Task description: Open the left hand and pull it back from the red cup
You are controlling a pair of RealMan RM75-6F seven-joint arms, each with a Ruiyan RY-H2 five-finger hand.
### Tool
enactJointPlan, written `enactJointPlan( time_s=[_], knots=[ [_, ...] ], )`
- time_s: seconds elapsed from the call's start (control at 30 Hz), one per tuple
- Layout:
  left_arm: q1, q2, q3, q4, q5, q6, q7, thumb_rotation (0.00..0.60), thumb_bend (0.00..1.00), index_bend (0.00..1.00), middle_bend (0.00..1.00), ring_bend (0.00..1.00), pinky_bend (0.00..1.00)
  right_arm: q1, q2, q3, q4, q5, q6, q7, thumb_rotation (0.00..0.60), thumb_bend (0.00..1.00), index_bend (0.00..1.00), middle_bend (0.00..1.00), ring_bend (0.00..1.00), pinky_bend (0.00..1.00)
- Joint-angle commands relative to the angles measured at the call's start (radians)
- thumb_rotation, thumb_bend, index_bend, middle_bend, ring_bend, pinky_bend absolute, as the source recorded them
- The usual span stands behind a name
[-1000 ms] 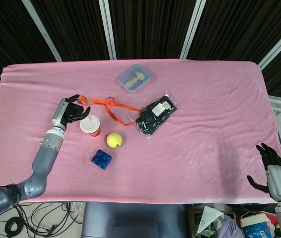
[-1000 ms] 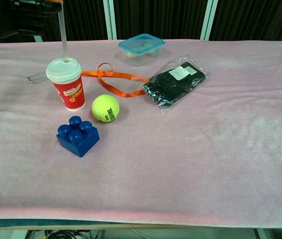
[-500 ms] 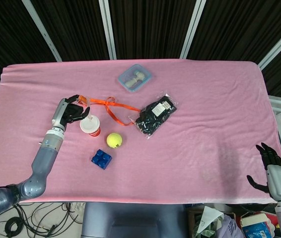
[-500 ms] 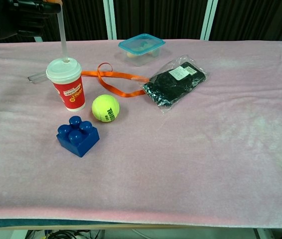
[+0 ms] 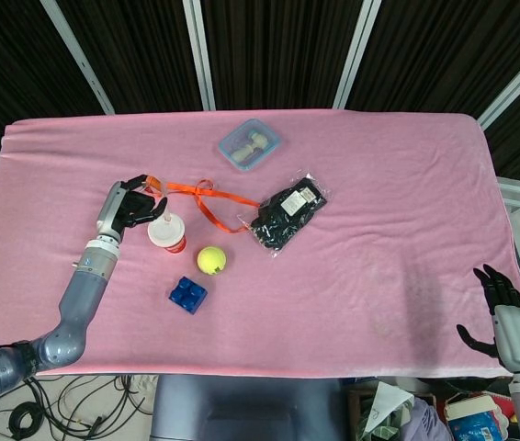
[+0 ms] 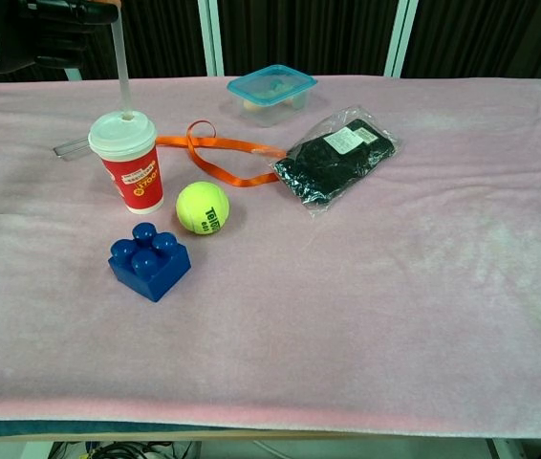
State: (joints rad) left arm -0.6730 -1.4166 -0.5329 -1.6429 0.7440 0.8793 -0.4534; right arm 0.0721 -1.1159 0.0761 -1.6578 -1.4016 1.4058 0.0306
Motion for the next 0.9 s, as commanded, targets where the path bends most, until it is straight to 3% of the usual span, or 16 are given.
enactJointPlan(
  time_s=[0.03, 0.6, 0.9],
  knots=[
    [0.000, -0.001, 0.000, 0.000, 0.000, 0.001, -0.001, 0.600, 0.40, 0.60, 1.00, 1.00, 1.00, 0.000, 0.000, 0.000, 0.000, 0.000, 0.000, 0.001, 0.600, 0.19, 0.00, 0.00, 0.00, 0.15],
    [-0.006, -0.011, 0.007, 0.033, 0.010, -0.016, -0.005, 0.600, 0.38, 0.58, 1.00, 1.00, 1.00, 0.000, 0.000, 0.000, -0.001, -0.001, 0.001, 0.003, 0.600, 0.19, 0.00, 0.00, 0.00, 0.15],
    [-0.001, -0.015, 0.012, 0.051, 0.036, -0.032, -0.027, 0.600, 0.31, 0.54, 1.00, 1.00, 1.00, 0.001, 0.000, 0.002, -0.001, 0.002, 0.000, 0.004, 0.600, 0.19, 0.00, 0.00, 0.00, 0.15]
  ],
)
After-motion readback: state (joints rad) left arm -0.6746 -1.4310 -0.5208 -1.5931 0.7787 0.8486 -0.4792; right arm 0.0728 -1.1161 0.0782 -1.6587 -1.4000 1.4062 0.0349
